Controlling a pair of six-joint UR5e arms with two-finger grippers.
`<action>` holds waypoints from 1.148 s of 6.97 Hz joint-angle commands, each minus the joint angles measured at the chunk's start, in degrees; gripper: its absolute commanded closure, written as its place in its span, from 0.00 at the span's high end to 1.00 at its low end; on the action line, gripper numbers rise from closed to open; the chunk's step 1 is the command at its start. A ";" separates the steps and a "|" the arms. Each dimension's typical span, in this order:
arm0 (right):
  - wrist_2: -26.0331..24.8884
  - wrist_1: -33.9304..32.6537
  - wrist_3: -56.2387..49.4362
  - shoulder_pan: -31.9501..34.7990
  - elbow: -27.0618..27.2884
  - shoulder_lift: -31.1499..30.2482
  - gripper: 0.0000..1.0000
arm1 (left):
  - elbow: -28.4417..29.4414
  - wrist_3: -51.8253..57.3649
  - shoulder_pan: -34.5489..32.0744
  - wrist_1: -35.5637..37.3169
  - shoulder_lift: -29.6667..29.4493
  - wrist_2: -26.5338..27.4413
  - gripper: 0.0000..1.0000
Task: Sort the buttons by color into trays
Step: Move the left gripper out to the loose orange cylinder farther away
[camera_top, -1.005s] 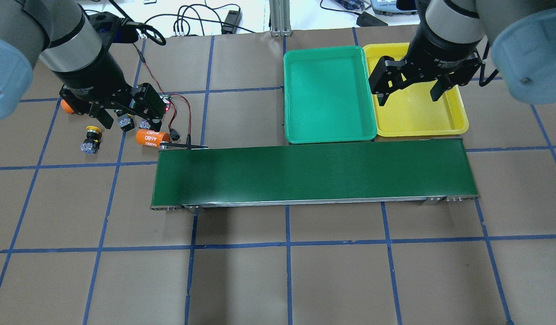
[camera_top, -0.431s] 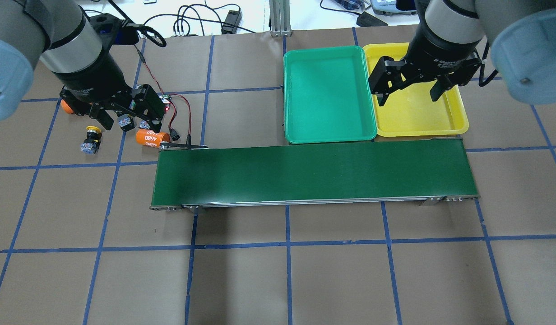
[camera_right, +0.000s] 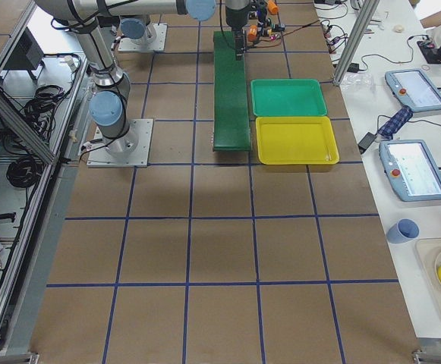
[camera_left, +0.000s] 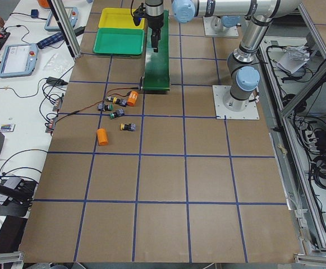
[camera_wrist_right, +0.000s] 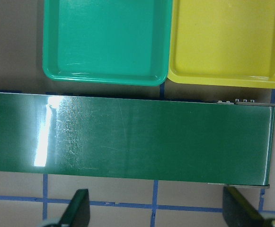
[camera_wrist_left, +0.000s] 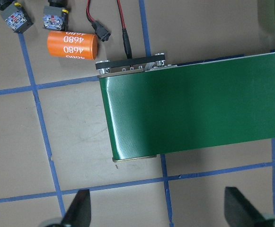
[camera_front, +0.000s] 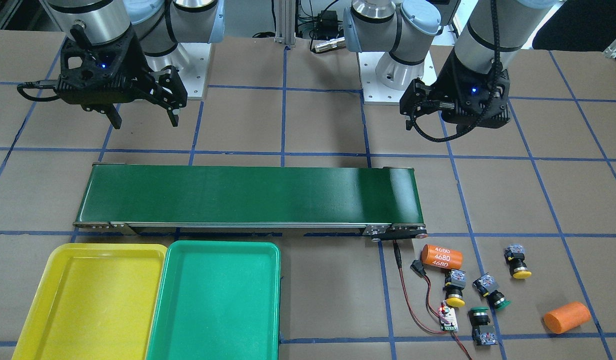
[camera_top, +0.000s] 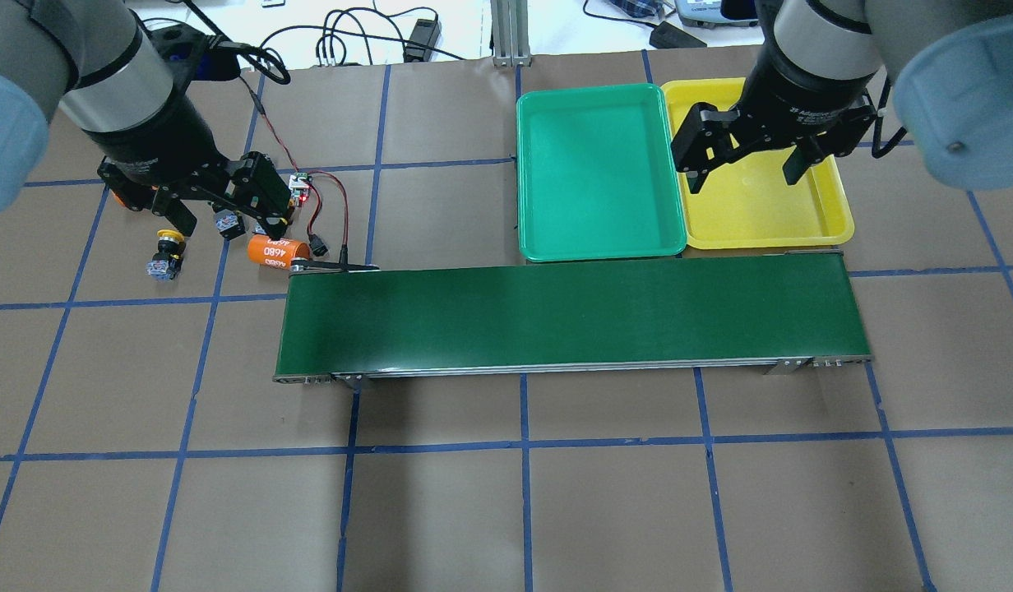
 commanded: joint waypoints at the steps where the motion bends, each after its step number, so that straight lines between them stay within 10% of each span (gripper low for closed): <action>1: 0.00 0.00 0.05 0.02 0.00 0.00 1.00 | -0.09 1.50 3.31 -0.15 -1.09 0.19 1.00; 8: 0.00 0.00 -0.03 -0.06 0.00 0.00 1.00 | 2.18 7.05 20.60 23.80 -16.17 4.85 1.00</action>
